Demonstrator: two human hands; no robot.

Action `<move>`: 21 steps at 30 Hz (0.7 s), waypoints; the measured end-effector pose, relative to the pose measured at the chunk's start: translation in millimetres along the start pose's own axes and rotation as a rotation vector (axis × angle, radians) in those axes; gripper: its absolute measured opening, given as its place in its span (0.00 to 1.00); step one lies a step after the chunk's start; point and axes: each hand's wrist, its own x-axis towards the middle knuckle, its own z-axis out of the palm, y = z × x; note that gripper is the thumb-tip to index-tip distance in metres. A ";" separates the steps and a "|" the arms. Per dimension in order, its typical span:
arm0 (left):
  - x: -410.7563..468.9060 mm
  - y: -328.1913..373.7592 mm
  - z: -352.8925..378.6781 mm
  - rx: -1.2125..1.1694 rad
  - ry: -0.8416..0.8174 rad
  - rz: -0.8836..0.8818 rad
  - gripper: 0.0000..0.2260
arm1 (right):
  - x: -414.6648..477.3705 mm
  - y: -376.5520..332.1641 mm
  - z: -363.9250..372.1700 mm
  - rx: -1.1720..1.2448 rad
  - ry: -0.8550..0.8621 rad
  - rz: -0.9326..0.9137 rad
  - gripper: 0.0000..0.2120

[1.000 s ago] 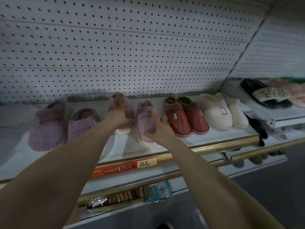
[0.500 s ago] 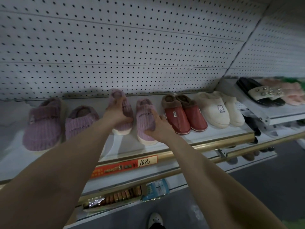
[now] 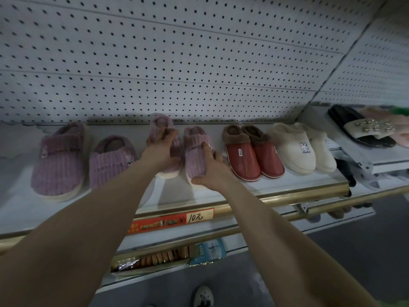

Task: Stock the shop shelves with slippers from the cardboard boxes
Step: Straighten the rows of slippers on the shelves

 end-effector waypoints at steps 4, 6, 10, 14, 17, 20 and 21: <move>-0.5 -0.3 1.1 -0.012 0.013 0.009 0.35 | 12.5 -2.1 -1.2 -0.015 -0.029 0.015 0.56; -0.8 -0.4 1.1 -0.024 0.006 0.001 0.35 | 18.9 -2.2 -0.9 -0.004 -0.038 0.019 0.56; -0.5 1.6 -0.9 -0.016 0.026 0.018 0.35 | 28.4 -0.9 -3.6 0.002 -0.045 0.008 0.55; -0.8 5.9 -4.6 -0.027 0.018 0.015 0.36 | 36.8 1.5 -6.5 0.010 -0.053 -0.014 0.55; -3.7 9.3 -6.0 -0.028 0.025 0.003 0.38 | 41.8 1.3 -7.1 0.007 -0.060 -0.015 0.56; -9.5 15.9 -10.2 -0.016 0.048 -0.051 0.42 | 45.9 2.4 -7.1 0.025 -0.061 -0.020 0.56; -10.3 17.5 -10.5 -0.005 0.023 -0.056 0.42 | 46.4 3.0 -7.0 0.031 -0.057 -0.022 0.56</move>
